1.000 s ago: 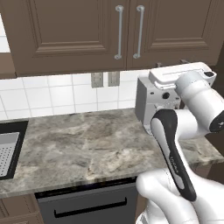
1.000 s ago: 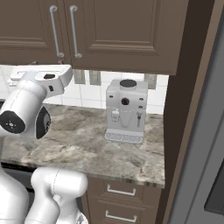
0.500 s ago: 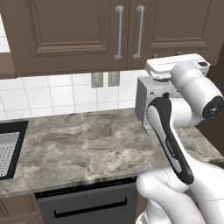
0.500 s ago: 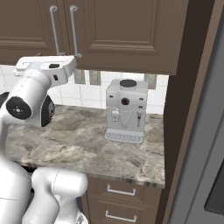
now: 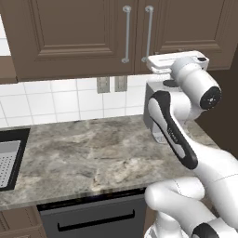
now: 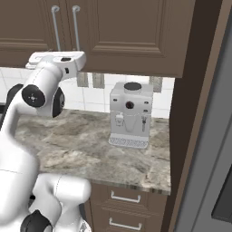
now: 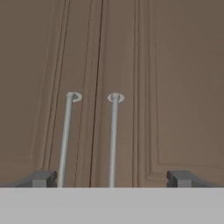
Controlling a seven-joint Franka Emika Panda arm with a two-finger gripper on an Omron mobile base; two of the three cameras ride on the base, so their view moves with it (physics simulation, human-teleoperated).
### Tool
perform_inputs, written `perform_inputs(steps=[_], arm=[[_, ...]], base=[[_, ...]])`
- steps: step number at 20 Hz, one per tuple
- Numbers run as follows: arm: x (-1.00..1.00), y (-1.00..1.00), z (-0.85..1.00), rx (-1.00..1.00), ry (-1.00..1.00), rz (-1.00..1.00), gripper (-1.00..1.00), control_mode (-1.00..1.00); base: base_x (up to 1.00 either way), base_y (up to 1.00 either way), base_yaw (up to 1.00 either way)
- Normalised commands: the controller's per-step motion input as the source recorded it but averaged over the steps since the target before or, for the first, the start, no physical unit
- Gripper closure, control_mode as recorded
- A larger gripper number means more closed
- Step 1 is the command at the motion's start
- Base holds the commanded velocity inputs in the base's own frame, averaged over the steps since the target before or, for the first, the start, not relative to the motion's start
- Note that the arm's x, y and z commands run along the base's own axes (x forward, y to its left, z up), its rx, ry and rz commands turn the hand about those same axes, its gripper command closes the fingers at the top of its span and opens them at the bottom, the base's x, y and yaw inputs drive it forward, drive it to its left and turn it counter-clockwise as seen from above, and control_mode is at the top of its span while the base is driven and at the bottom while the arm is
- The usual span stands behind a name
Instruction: Open the cabinet directly in front. Then move the liquor and the cup to the dining counter with the candle on it.
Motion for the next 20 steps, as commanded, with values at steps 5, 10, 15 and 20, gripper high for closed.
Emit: perform_inputs(steps=[5,10,15,20], arm=[[0.53,0.00,0.00,0.00,0.03,0.00,-1.00,-1.00],[0.51,0.03,0.00,0.00,0.08,0.00,-1.00,-1.00],[0.51,0.03,0.00,0.00,0.09,0.00,-1.00,-1.00],[0.49,0.03,0.00,0.00,0.06,0.00,-1.00,-1.00]], base=[[0.00,0.00,0.00],[0.00,0.00,0.00],[0.00,0.00,0.00],[0.00,0.00,0.00]])
